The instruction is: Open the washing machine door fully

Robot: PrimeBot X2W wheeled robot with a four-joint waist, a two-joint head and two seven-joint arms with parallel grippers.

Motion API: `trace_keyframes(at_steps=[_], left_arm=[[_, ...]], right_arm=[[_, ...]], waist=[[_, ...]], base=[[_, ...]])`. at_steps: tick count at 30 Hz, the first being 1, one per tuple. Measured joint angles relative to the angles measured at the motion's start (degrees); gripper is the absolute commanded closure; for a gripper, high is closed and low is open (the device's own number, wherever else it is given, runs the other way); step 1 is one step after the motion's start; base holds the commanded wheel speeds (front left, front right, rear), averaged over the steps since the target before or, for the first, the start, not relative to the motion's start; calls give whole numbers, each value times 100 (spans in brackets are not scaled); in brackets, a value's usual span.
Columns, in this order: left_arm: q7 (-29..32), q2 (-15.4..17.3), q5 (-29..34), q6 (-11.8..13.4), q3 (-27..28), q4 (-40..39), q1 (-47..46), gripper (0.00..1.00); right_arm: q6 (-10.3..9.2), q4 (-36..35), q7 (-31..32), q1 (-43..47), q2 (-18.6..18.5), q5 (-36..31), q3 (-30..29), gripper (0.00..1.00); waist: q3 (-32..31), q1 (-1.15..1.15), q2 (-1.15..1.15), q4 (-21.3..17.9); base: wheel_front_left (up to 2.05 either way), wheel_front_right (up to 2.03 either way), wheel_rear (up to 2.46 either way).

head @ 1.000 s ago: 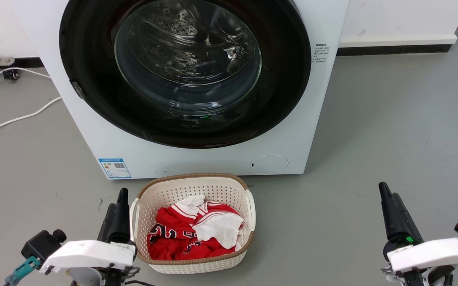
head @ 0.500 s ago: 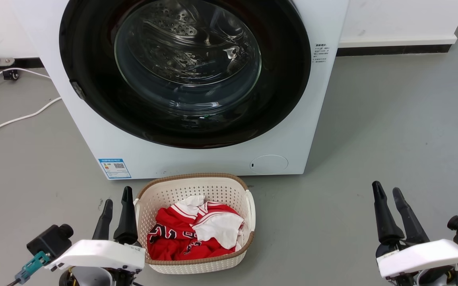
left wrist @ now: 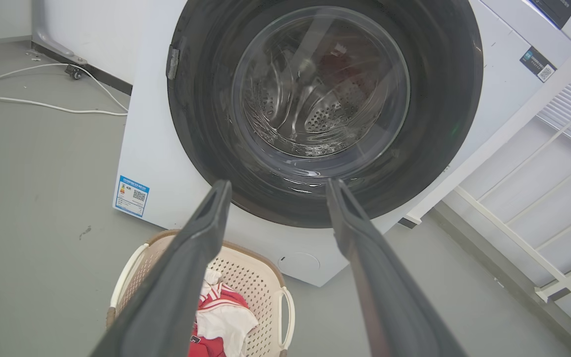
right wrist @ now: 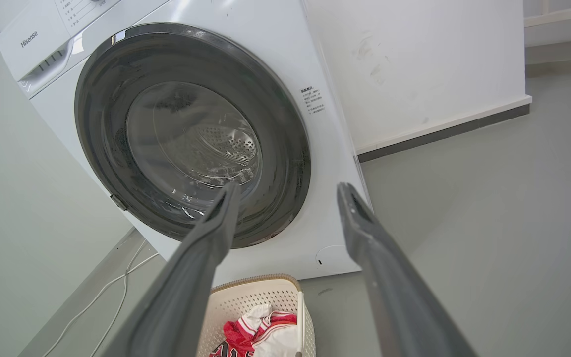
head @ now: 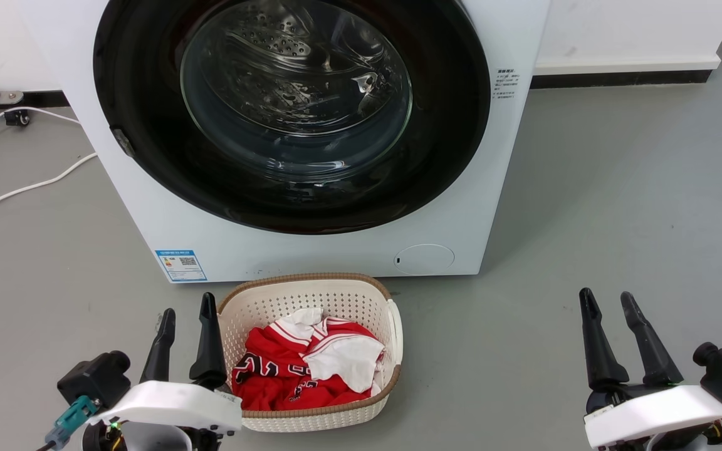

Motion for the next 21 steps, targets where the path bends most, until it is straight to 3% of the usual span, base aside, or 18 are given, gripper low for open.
trace_keyframes(at_steps=[21], left_arm=[[-303, 53, 1257, 162, -232, -156, 125, 0]], right_arm=[[1, -287, -308, 151, -2, -1123, 44, 0]], waist=[[8, 0, 0, 20]], base=[[0, 0, 0]])
